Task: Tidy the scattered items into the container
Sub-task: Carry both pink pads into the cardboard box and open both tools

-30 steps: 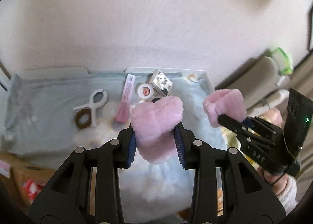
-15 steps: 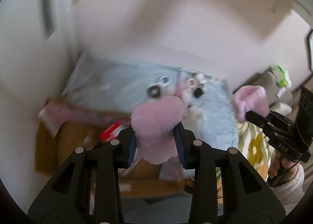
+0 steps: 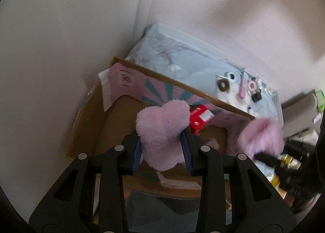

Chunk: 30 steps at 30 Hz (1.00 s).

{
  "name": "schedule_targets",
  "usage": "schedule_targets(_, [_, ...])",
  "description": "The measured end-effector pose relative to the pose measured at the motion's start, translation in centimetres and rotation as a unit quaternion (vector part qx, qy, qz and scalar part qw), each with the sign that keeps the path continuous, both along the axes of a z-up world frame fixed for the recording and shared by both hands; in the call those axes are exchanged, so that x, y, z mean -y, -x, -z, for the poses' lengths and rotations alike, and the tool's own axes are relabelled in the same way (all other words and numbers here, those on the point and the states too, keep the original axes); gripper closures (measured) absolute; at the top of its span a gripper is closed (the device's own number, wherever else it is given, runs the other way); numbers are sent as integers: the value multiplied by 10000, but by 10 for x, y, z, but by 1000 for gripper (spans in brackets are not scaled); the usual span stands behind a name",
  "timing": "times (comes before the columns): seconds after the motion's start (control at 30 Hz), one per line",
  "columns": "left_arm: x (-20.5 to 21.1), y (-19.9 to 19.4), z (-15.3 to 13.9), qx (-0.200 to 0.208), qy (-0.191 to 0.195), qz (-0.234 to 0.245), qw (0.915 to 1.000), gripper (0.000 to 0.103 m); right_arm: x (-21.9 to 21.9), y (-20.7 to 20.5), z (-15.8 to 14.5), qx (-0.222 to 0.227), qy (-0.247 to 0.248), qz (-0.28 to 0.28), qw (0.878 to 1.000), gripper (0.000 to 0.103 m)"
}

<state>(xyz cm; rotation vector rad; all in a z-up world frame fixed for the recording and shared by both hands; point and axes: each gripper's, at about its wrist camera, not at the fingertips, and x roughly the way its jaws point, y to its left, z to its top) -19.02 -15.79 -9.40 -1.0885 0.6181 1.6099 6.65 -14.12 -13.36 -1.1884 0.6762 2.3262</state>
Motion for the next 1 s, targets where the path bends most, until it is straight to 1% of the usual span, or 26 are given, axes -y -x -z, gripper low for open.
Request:
schedule_targets(0.13, [-5,11,11,-7,33,-37,10000,71,13,15,16,254,254,-200,9992,78])
schedule_targets(0.27, [-4,17,14,85,36,-45,9999,71,21,18,29,487,352,-239,9979,78])
schedule_targets(0.43, [-2,15,17,117,10,68,9999,70,23,15,32,581,453,-172,9971,77])
schedule_targets(0.5, [-2,15,16,125,-41,93,9999,64,23,15,32,607,439,-158,9971,76])
schedule_targets(0.53, [-1,14,14,146,-61,113,9998,62,23,15,32,624,441,-150,9970,73])
schedule_targets(0.57, [-2,14,13,172,-76,134,9997,56,24,15,32,642,436,-139,9969,67])
schedule_targets(0.6, [-3,13,12,189,-61,143,9997,39,24,15,31,630,456,-141,9969,62])
schedule_targets(0.63, [-4,13,10,182,-17,138,9997,27,24,15,31,635,496,-144,9966,56])
schedule_targets(0.67, [-5,12,9,159,-8,126,9998,11,26,16,30,676,488,-112,9965,50])
schedule_targets(0.7, [-5,12,5,133,-68,112,9998,10,26,16,29,750,420,-52,9963,47])
schedule_targets(0.77, [-3,12,0,223,-189,173,9994,10,27,16,25,847,184,39,9962,41])
schedule_targets(0.83, [-4,11,-4,289,-252,193,9991,10,28,13,19,797,8,84,9968,39])
schedule_targets(1.0, [-7,2,-14,85,-324,262,9991,10,25,6,13,714,-42,169,9973,38])
